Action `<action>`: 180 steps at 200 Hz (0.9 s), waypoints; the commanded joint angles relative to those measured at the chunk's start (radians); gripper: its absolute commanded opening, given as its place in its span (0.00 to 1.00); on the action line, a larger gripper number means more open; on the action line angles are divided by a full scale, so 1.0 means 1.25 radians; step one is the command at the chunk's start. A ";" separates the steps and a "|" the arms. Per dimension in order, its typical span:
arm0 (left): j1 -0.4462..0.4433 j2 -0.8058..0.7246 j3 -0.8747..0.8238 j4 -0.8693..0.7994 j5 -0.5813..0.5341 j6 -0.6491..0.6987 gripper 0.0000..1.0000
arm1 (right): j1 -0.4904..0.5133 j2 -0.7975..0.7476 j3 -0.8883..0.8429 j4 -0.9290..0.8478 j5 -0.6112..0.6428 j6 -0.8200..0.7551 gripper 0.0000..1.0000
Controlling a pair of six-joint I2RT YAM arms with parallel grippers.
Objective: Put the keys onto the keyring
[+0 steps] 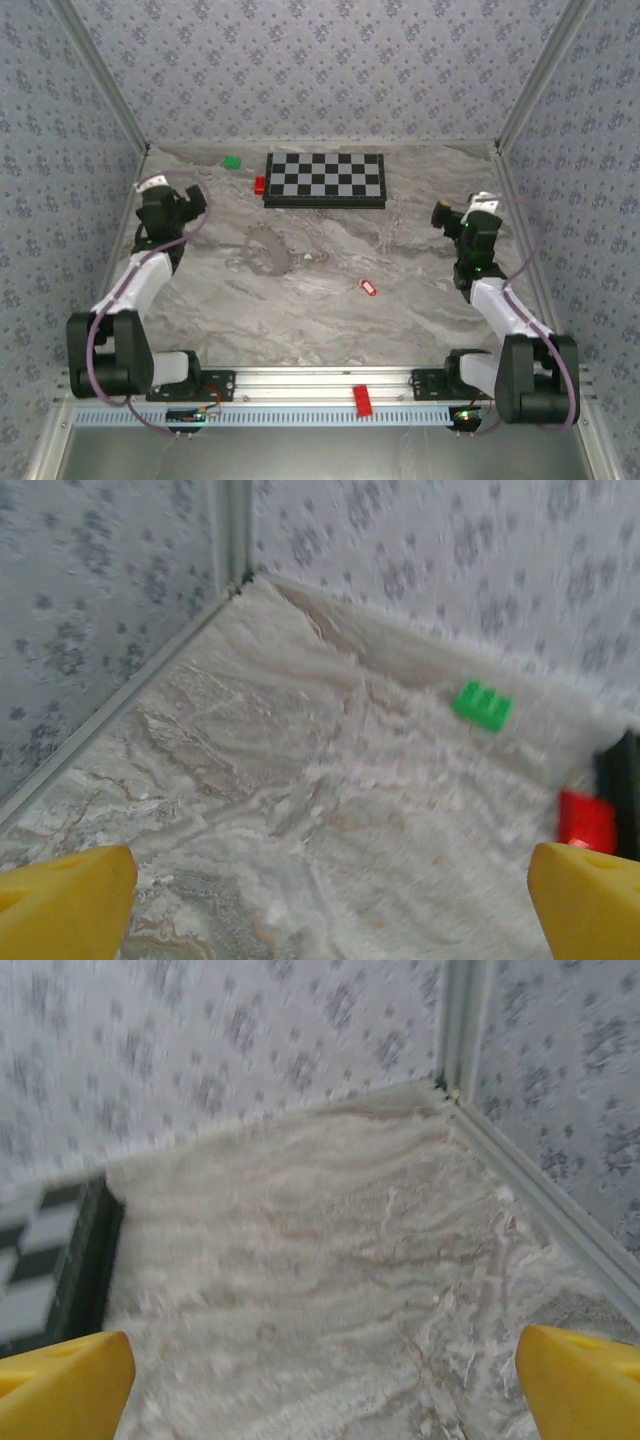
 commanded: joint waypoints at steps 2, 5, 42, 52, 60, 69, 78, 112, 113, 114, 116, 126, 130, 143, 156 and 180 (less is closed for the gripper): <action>0.007 -0.065 0.060 -0.242 0.012 -0.191 1.00 | -0.033 -0.045 0.059 -0.279 -0.006 0.280 0.99; 0.006 -0.072 0.065 -0.254 0.023 -0.196 1.00 | -0.037 -0.048 0.064 -0.289 -0.021 0.285 1.00; -0.006 -0.154 0.042 -0.306 0.116 -0.233 1.00 | -0.047 -0.085 0.065 -0.248 -0.234 0.263 0.99; -0.026 -0.171 0.014 -0.302 0.124 -0.230 1.00 | -0.027 -0.094 0.054 -0.217 -0.252 0.276 0.99; -0.049 -0.181 -0.007 -0.300 0.113 -0.228 1.00 | -0.007 -0.098 0.054 -0.202 -0.264 0.277 1.00; -0.080 -0.187 -0.029 -0.292 0.104 -0.222 1.00 | 0.023 -0.095 0.066 -0.201 -0.274 0.260 0.99; -0.113 -0.184 -0.048 -0.282 0.102 -0.205 1.00 | 0.060 -0.086 0.089 -0.226 -0.264 0.230 0.99; -0.245 -0.160 -0.094 -0.278 0.045 -0.149 1.00 | 0.219 -0.048 0.117 -0.255 -0.238 0.159 0.99; -0.248 -0.159 -0.096 -0.277 0.046 -0.148 1.00 | 0.224 -0.047 0.118 -0.256 -0.235 0.157 0.99; -0.250 -0.159 -0.097 -0.275 0.047 -0.148 1.00 | 0.229 -0.046 0.119 -0.258 -0.232 0.155 0.99; -0.255 -0.156 -0.101 -0.272 0.049 -0.146 1.00 | 0.238 -0.044 0.120 -0.259 -0.226 0.149 0.99; -0.277 -0.151 -0.114 -0.264 0.054 -0.144 1.00 | 0.282 -0.034 0.130 -0.274 -0.185 0.127 0.99; -0.284 -0.148 -0.117 -0.263 0.054 -0.143 1.00 | 0.295 -0.030 0.134 -0.281 -0.172 0.120 0.99; -0.306 -0.140 -0.125 -0.259 0.058 -0.133 1.00 | 0.322 -0.019 0.137 -0.282 -0.165 0.108 0.99; -0.329 -0.131 -0.123 -0.263 0.059 -0.119 1.00 | 0.335 -0.006 0.135 -0.272 -0.179 0.103 0.99; -0.378 -0.104 -0.112 -0.275 0.063 -0.080 1.00 | 0.352 0.023 0.127 -0.253 -0.222 0.097 0.99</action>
